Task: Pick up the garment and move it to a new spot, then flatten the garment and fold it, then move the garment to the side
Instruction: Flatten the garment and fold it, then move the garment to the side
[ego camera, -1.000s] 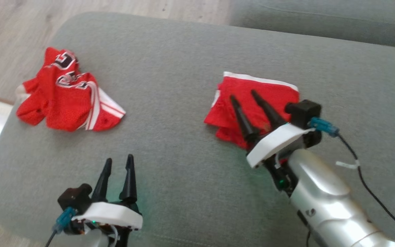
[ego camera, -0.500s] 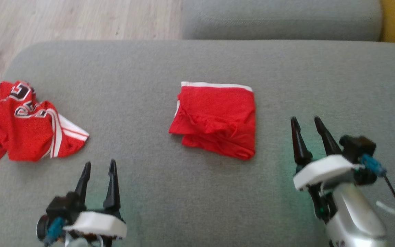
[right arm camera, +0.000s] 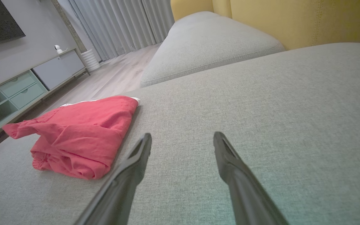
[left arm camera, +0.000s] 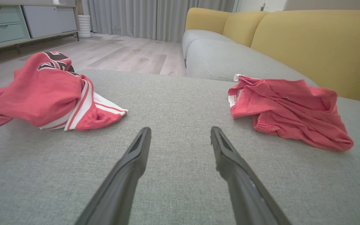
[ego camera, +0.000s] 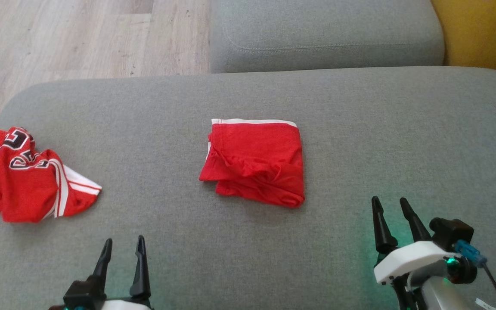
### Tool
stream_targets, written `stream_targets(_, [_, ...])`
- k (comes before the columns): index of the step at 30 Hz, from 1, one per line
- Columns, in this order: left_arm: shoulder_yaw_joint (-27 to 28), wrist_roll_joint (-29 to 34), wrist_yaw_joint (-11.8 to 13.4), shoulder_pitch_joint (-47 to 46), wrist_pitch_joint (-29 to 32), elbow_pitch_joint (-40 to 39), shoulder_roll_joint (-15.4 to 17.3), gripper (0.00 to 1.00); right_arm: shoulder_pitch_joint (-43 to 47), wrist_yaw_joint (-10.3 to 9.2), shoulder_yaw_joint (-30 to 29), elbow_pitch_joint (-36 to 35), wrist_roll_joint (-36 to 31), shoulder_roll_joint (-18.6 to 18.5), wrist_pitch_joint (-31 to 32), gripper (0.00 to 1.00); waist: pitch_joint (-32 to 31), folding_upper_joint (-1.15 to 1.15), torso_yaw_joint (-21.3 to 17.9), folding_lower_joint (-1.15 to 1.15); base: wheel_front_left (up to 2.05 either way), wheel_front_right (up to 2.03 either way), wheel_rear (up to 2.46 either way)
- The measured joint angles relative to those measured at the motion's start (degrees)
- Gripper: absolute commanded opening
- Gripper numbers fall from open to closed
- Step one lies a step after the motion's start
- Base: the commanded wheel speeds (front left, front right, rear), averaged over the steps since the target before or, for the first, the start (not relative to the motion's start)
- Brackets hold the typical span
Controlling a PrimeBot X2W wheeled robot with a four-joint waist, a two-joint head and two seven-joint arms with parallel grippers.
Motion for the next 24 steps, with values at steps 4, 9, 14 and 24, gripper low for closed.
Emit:
stream_targets(4, [-0.04,-0.01,0.11,-0.03,0.00,-0.13,0.00,1.00,-0.02,0.00,0.31,0.00,0.40,0.12,0.00,1.00,0.28,0.00,0.05,0.00,0.00,0.00,0.00])
stream_targets(9, [-0.86,-1.18,0.10,-0.23,0.00,-0.24,0.01,1.00,-0.22,0.00,1.69,0.47,1.43,0.12,0.00,0.00,1.04,0.00,0.98,0.01,0.00,0.00,0.00])
stream_targets(14, [-3.03,-1.99,0.00,-0.44,0.00,-0.24,0.04,1.00,-3.20,0.00,3.37,1.38,2.49,0.19,0.00,0.00,2.31,0.00,2.75,0.01,0.00,0.00,0.00])
stream_targets(24, [-9.47,-4.44,-1.07,-6.74,0.00,-0.29,0.04,1.00,-20.84,0.00,3.83,6.50,0.44,0.07,0.00,0.00,7.24,0.00,11.63,0.02,0.00,0.00,0.00])
